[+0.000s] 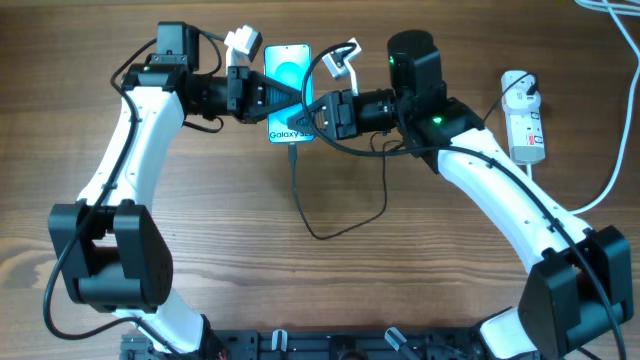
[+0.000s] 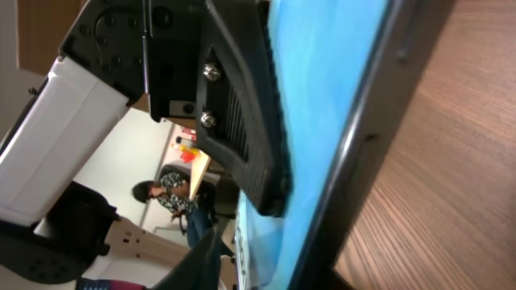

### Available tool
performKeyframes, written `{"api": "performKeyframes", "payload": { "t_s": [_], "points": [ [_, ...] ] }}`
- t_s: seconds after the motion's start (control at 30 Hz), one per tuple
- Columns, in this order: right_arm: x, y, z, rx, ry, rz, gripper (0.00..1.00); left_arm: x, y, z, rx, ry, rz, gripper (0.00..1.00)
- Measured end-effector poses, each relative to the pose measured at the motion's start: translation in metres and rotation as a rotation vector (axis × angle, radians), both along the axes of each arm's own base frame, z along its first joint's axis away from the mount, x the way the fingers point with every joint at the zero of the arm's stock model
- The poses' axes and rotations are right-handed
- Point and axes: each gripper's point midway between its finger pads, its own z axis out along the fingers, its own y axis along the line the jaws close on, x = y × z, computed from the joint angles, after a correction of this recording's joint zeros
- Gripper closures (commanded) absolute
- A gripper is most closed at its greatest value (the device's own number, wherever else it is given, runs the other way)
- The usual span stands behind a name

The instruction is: Plug charger to phone and switch on socket

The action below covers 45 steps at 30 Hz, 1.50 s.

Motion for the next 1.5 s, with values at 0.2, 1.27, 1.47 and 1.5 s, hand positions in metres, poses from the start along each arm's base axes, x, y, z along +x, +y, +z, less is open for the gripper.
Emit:
{"api": "performKeyframes", "payload": {
  "t_s": [0.2, 1.27, 1.47, 1.5],
  "points": [
    [0.0, -0.002, -0.001, -0.001, 0.037, -0.005, 0.96, -0.001, 0.0, 0.004, -0.003, -0.059, -0.002, 0.83],
    [0.024, -0.038, -0.132, -0.453, 0.144, -0.263, 0.96, 0.049, 0.127, -0.113, 0.735, 0.1, 0.434, 0.0],
    [0.025, -0.04, -0.177, -0.521, 0.214, -0.252, 0.96, 0.05, 0.14, -0.124, 0.829, 0.105, 0.461, 0.0],
    [0.025, -0.04, -0.181, -0.525, 0.218, -0.25, 0.96, 0.05, 0.141, -0.125, 0.837, 0.106, 0.464, 0.0]
  ]
}}
